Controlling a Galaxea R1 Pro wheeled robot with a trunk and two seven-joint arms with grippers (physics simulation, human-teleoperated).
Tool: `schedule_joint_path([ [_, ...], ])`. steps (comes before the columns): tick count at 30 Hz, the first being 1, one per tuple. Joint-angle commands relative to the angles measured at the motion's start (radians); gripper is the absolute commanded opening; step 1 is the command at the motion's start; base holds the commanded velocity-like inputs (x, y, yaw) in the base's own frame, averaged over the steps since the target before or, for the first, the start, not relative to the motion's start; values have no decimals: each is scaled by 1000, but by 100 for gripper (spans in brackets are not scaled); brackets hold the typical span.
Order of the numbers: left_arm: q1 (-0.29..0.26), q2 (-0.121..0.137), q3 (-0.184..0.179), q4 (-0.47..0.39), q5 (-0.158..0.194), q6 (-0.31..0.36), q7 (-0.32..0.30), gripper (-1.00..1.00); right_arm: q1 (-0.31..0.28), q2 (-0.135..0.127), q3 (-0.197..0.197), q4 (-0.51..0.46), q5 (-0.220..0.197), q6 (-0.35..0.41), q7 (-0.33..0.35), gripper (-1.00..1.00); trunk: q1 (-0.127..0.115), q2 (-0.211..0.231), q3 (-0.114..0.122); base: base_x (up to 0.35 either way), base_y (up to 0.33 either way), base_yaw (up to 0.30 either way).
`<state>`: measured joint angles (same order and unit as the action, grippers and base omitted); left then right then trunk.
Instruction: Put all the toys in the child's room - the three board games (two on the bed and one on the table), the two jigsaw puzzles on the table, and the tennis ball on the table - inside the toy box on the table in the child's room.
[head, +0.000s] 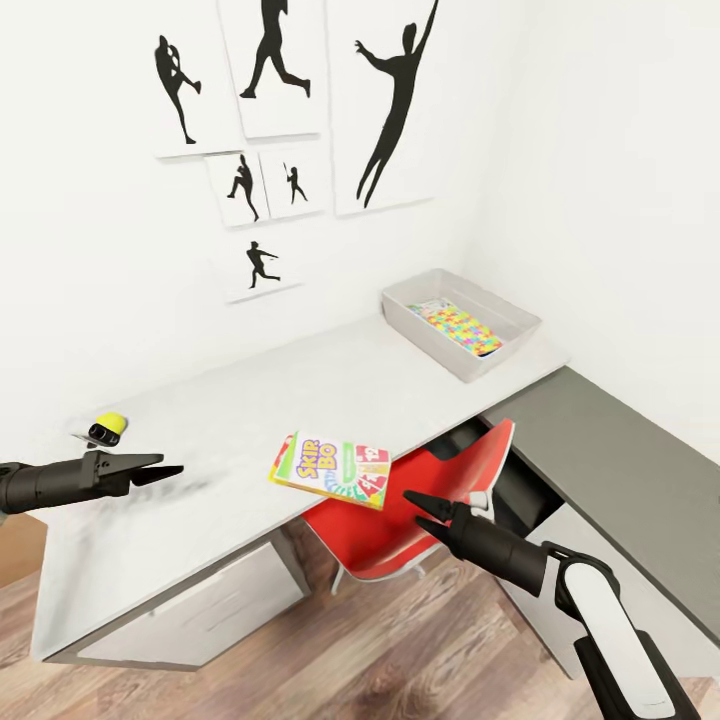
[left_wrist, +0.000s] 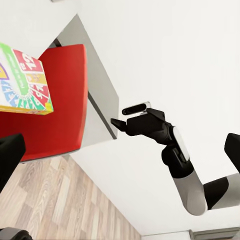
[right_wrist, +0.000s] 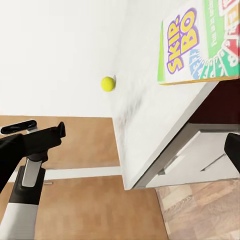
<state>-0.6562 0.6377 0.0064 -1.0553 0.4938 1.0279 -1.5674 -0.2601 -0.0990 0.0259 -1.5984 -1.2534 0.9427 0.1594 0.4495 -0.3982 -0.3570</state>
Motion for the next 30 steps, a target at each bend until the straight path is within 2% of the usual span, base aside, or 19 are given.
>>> schedule_joint_path([
  [1, -1, 0, -1, 0, 1, 11, -3, 100, -1, -1, 0, 0, 10, 1, 9, 100, 1, -2, -2, 0, -18, 0],
  [14, -1, 0, 0, 0, 2, 11, -3, 100, -1, -1, 0, 0, 10, -1, 9, 100, 1, -2, 0, 0, -18, -18],
  [21, -1, 0, -2, 0, 3, 11, -3, 100, -1, 0, 1, 0, 10, -1, 9, 100, 1, -2, 8, 0, -198, -154],
  [30, -1, 0, -2, -1, 3, 11, -3, 100, -1, 1, 2, 0, 10, -1, 9, 100, 1, -2, 22, 0, -37, -51],
])
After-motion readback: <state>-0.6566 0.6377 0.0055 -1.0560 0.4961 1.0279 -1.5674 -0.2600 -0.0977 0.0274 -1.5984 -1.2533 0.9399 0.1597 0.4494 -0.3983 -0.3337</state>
